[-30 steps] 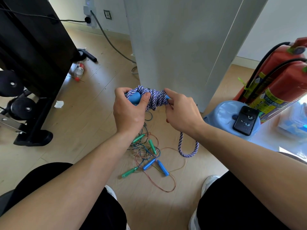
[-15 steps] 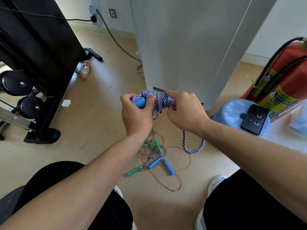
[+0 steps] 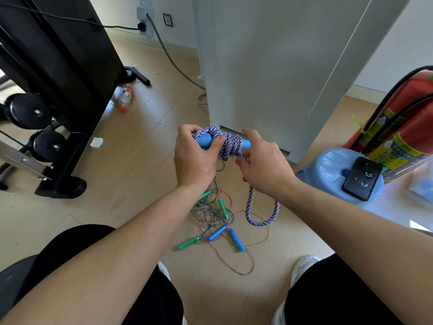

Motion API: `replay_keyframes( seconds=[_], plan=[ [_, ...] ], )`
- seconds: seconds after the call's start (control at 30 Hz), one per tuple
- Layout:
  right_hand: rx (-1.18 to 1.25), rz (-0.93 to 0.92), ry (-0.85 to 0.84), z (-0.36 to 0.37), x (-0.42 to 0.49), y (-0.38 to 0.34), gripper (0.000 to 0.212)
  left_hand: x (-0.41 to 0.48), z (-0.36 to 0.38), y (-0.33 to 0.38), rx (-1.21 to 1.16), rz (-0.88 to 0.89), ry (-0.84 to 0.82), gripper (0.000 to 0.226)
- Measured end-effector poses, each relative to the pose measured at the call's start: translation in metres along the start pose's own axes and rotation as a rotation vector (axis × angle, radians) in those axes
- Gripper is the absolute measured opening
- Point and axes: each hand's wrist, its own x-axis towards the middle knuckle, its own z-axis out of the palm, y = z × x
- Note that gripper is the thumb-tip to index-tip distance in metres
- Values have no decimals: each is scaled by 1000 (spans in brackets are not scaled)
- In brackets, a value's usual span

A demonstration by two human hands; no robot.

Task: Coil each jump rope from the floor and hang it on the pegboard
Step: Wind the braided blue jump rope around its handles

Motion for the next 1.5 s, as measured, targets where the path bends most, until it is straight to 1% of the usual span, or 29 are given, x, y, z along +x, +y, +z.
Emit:
replay_keyframes(
  seconds=[0.03,0.07,0.13,0.17,0.23,0.27,0.37,0.43,0.47,0.53,0.57,0.6,0.63,0.67,0.7,0.73,0.8,0.83,0.9,1.0,1.1,1.2,1.27,1.3,1.37,1.4,1.43,1.5],
  plan=[
    [16,8,6,-1,-1,-2,41,0,-1,1,7,9,1,45],
    [23,8,0,-3,-2,-4,32,1,-2,1,13,16,2,46],
    [45,8,-87,-9,-2,-6,15,3,-4,-2,26,27,-1,46],
    [71,10,-163,-12,-2,-6,15,4,-5,-4,31,33,-7,46],
    [160,30,-296,-17,-3,-7,25,4,-7,-6,39,47,-33,45],
    [240,59,-333,-21,-4,-7,27,3,-7,-7,44,57,-54,45],
    [595,164,-418,-34,-3,-5,31,0,-7,-8,34,100,-128,45],
    [789,180,-478,-44,-2,0,33,-3,-7,-7,-10,118,-208,47],
    [823,153,-509,-48,-2,3,30,-5,-7,-6,-19,131,-236,48],
    [779,62,-553,-53,-2,6,22,-8,-8,-2,-13,133,-256,46],
    [747,40,-526,-54,-2,8,15,-9,-10,1,-18,134,-269,43],
    [729,40,-461,-53,-2,7,9,-11,-11,2,-31,138,-289,37],
    [694,40,-358,-52,-1,8,14,-13,-12,4,-49,143,-312,27],
    [626,45,-247,-51,0,8,25,-15,-13,5,-71,140,-331,17],
    [520,49,-146,-50,1,7,32,-18,-13,7,-89,142,-346,9],
    [398,55,-63,-49,1,6,34,-20,-14,8,-92,148,-354,4],
    [154,62,40,-48,0,4,34,-24,-13,11,-66,159,-379,3],
    [80,59,66,-47,0,3,34,-26,-12,12,-45,165,-393,4],
    [14,24,72,-46,-1,2,30,-27,-11,13,19,202,-402,8],
    [45,36,25,-39,2,3,18,-28,-11,11,83,235,-424,14],
    [254,74,-11,-33,6,5,26,-30,-12,11,117,260,-485,17],
    [434,121,-86,-29,8,6,25,-33,-11,12,134,299,-512,18],
    [584,153,-163,-30,7,5,25,-34,-10,14,131,286,-533,17],
    [670,179,-208,-31,7,3,29,-34,-10,15,124,254,-557,16],
    [791,215,-278,-35,6,-1,49,-32,-9,16,70,156,-589,14],
    [795,219,-276,-37,6,-2,59,-31,-9,15,34,111,-588,14],
    [750,203,-244,-38,6,-4,64,-30,-9,15,6,82,-578,14],
    [505,95,-151,-39,4,-5,54,-27,-9,14,-23,50,-546,14]
  ],
)
